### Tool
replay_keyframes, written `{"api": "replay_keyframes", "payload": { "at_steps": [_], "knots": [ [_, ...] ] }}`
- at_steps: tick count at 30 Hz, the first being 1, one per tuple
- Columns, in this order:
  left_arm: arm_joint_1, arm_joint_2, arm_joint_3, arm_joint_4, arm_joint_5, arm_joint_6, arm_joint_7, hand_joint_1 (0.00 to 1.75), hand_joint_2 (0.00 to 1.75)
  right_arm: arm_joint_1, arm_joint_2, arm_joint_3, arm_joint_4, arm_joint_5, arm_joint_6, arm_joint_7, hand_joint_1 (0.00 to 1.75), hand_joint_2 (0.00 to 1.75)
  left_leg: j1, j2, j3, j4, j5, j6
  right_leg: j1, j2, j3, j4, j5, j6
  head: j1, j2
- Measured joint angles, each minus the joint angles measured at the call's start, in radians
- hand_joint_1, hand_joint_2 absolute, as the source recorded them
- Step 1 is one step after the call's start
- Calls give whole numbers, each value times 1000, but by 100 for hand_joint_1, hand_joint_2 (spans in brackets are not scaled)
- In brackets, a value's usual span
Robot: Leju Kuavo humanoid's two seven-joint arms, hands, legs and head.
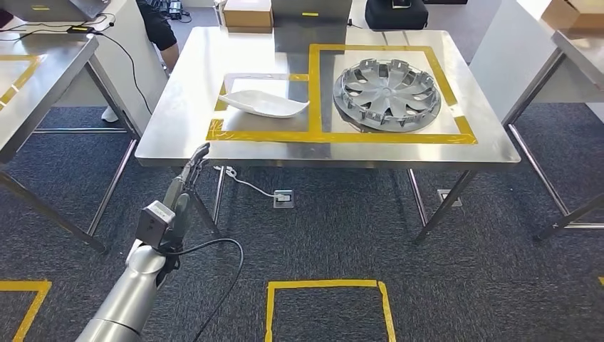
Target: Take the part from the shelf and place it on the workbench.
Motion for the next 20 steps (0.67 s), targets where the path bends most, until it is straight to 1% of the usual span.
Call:
{"api": "replay_keyframes", "payload": {
  "at_steps": [1,2,3,4,5,6,7,8,9,10,11,12,13,14,15,16,17,18,19,20],
  "knots": [
    [4,0,7,8,-8,9,3,0,0,1,0,0,0,0,0,2,0,0,1,1,-8,-1,10,9,-2,1,-6,6,-10,6,1,0],
    [8,2,15,20,-18,15,6,0,0,3,1,0,0,-2,1,4,0,0,2,2,-18,-4,20,19,-3,1,-17,28,-39,11,4,0],
    [12,3,23,37,-34,22,13,0,0,3,1,0,0,-4,2,6,0,0,3,2,-30,-5,31,25,-4,2,-33,73,-85,14,8,0],
    [16,6,30,60,-55,28,23,0,0,3,2,0,0,-6,2,8,0,0,2,2,-43,-5,41,29,-4,2,-51,136,-137,17,12,0],
    [19,11,35,89,-81,35,35,0,0,3,2,0,0,-8,3,8,0,0,2,2,-57,-5,51,31,-4,2,-68,206,-176,19,16,0],
    [22,16,37,125,-111,46,51,0,0,3,2,0,0,-10,5,8,0,0,0,2,-70,-5,62,31,-3,2,-79,265,-192,20,18,0],
    [22,23,38,166,-139,59,69,0,0,3,3,0,0,-12,8,7,0,0,0,3,-83,-5,72,30,-3,2,-78,299,-183,20,20,0],
    [23,29,39,211,-163,78,85,0,0,3,3,0,0,-14,12,6,0,0,-1,4,-96,-4,82,28,-2,2,-61,298,-154,16,22,0],
    [23,36,41,255,-182,98,98,0,0,3,3,0,0,-15,15,5,0,0,-2,4,-108,-4,92,26,-1,3,-26,264,-125,11,23,0],
    [23,41,42,295,-195,114,106,0,0,3,3,0,0,-16,18,5,0,0,-3,5,-118,-3,101,23,2,3,27,200,-112,3,24,0],
    [22,45,44,328,-202,125,110,0,0,2,3,0,0,-17,19,5,0,0,-4,4,-126,-1,110,19,5,4,87,118,-120,-5,25,0],
    [20,48,46,355,-209,131,120,0,0,1,3,0,0,-16,19,5,0,0,-5,4,-130,-1,117,14,9,4,132,52,-137,-12,24,0],
    [17,51,47,381,-219,139,140,0,0,0,3,0,0,-13,19,7,0,0,-4,4,-132,-1,124,8,12,4,161,6,-156,-18,24,0],
    [14,54,48,409,-235,150,176,0,0,-1,4,0,0,-9,19,9,0,0,-3,4,-132,-4,131,1,15,3,171,-15,-163,-23,24,0],
    [13,57,48,440,-253,164,218,0,0,-1,5,0,0,-5,19,11,0,0,-2,4,-132,-6,137,-6,15,3,168,-17,-157,-30,24,0],
    [16,60,49,471,-270,178,255,0,0,-1,7,0,0,-1,19,12,0,0,0,4,-134,-1,132,-13,13,3,166,-20,-150,-38,24,0],
    [20,63,49,500,-283,189,283,0,0,-1,8,0,0,2,19,14,0,0,1,4,-142,18,111,-18,11,3,162,-22,-141,-46,22,0],
    [24,67,49,523,-295,197,301,0,0,0,10,0,0,5,19,15,0,0,2,4,-156,58,77,-23,9,3,156,-25,-132,-52,18,0],
    [27,69,48,546,-311,204,326,0,0,1,10,0,0,8,19,18,0,0,3,4,-176,116,32,-27,9,3,149,-24,-126,-55,14,0],
    [27,70,48,556,-318,206,337,0,0,2,10,0,0,10,19,19,0,0,3,4,-188,149,7,-29,9,2,145,-24,-123,-56,11,0]
  ]
}}
